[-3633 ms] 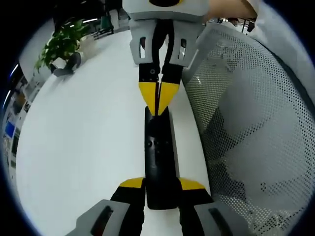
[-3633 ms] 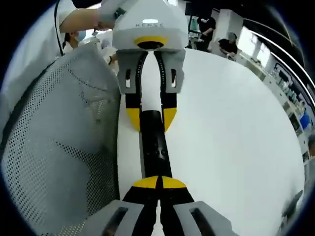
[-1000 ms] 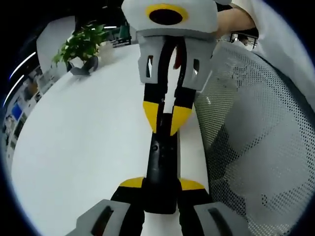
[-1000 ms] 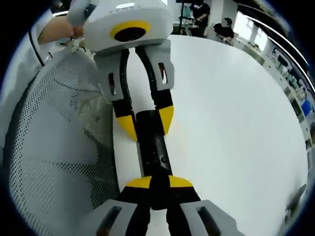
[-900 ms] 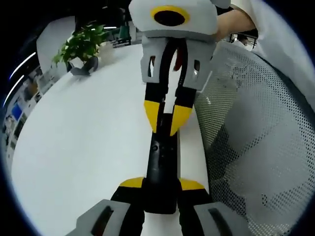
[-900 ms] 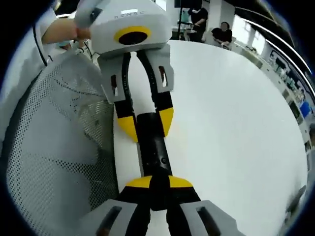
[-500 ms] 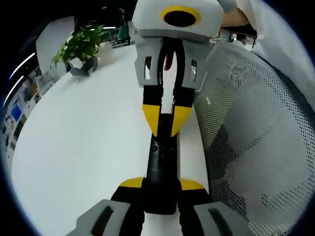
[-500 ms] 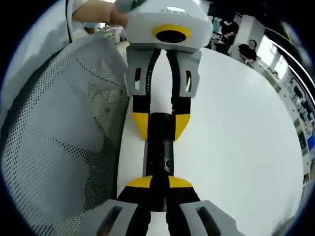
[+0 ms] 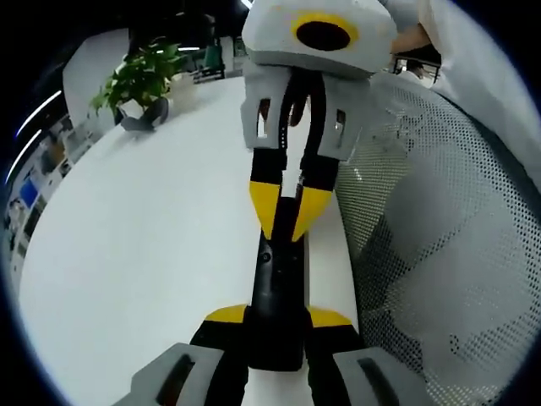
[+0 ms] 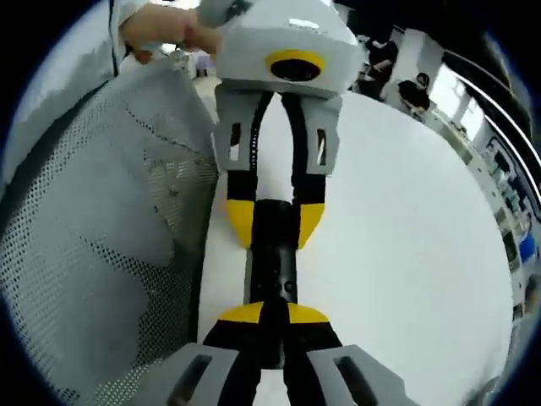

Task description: Press the specified remote control buttons in sequence, fully releasing each button before pressing the next.

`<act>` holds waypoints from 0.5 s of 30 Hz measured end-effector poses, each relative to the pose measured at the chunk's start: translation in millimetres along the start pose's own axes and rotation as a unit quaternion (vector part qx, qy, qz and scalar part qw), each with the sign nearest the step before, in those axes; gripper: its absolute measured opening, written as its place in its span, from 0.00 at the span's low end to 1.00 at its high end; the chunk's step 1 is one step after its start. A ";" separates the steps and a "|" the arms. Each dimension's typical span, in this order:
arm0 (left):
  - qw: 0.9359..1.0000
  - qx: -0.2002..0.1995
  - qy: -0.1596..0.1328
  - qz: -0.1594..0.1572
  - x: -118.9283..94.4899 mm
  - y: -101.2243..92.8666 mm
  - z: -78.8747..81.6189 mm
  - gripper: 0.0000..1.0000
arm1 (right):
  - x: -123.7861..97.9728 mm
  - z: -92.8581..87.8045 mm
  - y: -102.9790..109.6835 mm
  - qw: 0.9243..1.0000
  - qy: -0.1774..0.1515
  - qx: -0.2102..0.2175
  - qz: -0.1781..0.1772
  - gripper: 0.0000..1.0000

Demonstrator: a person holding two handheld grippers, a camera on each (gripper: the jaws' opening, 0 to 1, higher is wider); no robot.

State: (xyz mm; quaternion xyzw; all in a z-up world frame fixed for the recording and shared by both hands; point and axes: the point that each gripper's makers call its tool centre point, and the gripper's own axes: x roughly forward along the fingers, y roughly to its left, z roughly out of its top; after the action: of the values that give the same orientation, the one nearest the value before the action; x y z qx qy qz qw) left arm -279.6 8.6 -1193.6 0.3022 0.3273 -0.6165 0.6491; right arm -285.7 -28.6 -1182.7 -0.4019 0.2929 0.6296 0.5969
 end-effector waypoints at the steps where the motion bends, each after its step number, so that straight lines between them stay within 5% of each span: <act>1: 1.000 0.000 0.000 0.000 0.0 0.0 0.0 0.24 | 0.3 0.0 -0.4 1.000 0.005 0.002 0.006 0.04; 2: 1.000 0.000 0.000 0.000 0.1 0.1 0.0 0.24 | 0.4 0.4 -0.9 1.000 0.010 0.000 0.011 0.04; 6: 1.000 -0.002 -0.002 0.001 0.1 0.2 -0.1 0.24 | 1.3 0.1 -3.3 0.994 0.034 0.101 0.019 0.04; 10: 1.000 -0.006 -0.002 0.003 0.2 0.3 -0.1 0.24 | 2.5 -0.2 -4.5 0.983 0.050 0.176 -0.008 0.04; 15: 1.000 -0.005 0.002 0.003 0.1 0.1 0.0 0.24 | 2.4 -1.4 -4.5 0.984 0.045 0.172 -0.024 0.04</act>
State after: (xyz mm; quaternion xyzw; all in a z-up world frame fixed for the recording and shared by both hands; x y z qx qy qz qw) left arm -279.5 8.5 -1193.7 0.3014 0.3302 -0.6125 0.6519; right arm -280.9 -28.0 -1185.0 -0.3282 0.4133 0.5370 0.6581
